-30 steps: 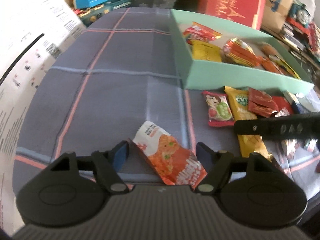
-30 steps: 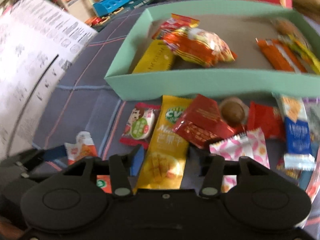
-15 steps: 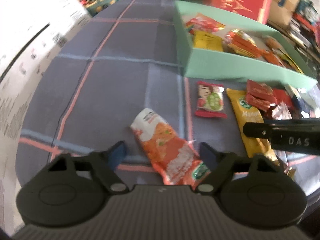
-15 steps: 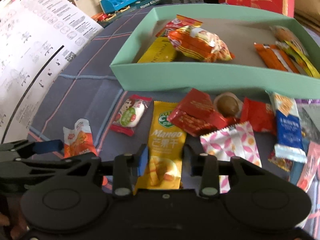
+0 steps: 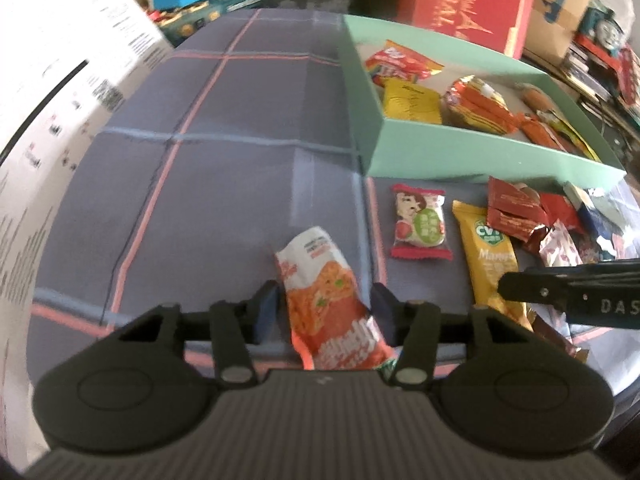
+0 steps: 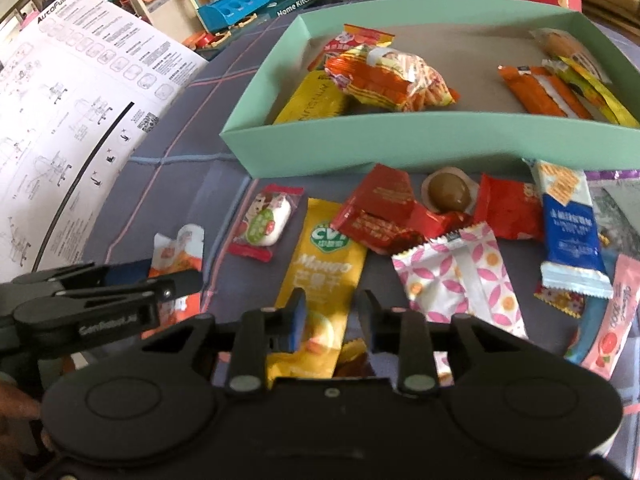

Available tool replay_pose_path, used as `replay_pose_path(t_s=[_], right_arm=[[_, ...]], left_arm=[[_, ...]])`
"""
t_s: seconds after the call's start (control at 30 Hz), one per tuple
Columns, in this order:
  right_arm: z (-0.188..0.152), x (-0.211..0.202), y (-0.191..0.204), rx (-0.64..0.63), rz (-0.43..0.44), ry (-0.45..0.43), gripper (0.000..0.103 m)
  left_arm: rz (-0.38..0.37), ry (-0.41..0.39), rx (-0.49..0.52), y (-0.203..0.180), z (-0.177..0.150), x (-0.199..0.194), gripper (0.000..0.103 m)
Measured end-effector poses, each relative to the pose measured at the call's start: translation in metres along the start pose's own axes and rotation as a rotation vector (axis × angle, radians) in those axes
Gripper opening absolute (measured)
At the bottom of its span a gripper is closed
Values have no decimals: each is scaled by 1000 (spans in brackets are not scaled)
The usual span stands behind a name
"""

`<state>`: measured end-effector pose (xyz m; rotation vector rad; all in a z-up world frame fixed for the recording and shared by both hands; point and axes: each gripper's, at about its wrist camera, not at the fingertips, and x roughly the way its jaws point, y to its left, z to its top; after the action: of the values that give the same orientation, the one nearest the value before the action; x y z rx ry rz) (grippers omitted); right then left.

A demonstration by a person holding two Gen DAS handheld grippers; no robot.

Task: Organize snacks
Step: 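Close right tool on yellow Mango packet while left tool closes on orange-white snack bag, then carry both packets over the green box and open both tools to release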

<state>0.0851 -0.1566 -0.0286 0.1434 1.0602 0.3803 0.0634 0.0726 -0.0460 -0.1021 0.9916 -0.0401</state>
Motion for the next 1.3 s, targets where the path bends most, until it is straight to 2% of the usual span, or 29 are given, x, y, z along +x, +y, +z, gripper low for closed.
replay_pose_path(t_s=[0.1,0.17,0.3,0.4,0.43,0.5,0.67,0.7,0.73,0.77,0.83,0.9,1.03,1.3], right_arm=[[2,4,7,-14,1,4,46],[3,8,12,-29,-4,6,64],[-1,13,24,-100,-34,-7,65],[-4,15,30,-153,-56,-16,63],[-5,15,31,-166,-60,-18,63],[-7,15,32,-178,-65,-24,63],[-12,18,42,-264,-109,-36,63],[-13,19,45,-286,-122,-36,60],[-14,19,47,-303,-129,-37,52],[-14,18,49,-311,-124,-33,45],[-12,16,51,-307,-110,-17,39],[-11,14,51,-287,-78,3,36],[-11,9,55,-278,-58,9,36],[-5,-11,49,-249,-61,-39,36]], left_arm=[[1,14,-42,4,-5,-5,63],[13,24,-56,5,-9,-8,65],[46,23,-16,-3,-13,-7,67],[67,12,17,-10,-14,-5,65],[69,4,33,-13,-14,-5,57],[62,-5,51,-16,-14,-5,50],[53,-12,55,-15,-16,-6,50],[53,-11,64,-16,-16,-5,53],[55,-10,79,-17,-17,-5,54],[59,-11,90,-19,-17,-4,54],[65,-16,102,-21,-18,-5,51],[51,-21,83,-18,-17,-6,43],[12,-13,8,-4,-15,-10,35],[-27,-32,-53,6,-13,-22,35]])
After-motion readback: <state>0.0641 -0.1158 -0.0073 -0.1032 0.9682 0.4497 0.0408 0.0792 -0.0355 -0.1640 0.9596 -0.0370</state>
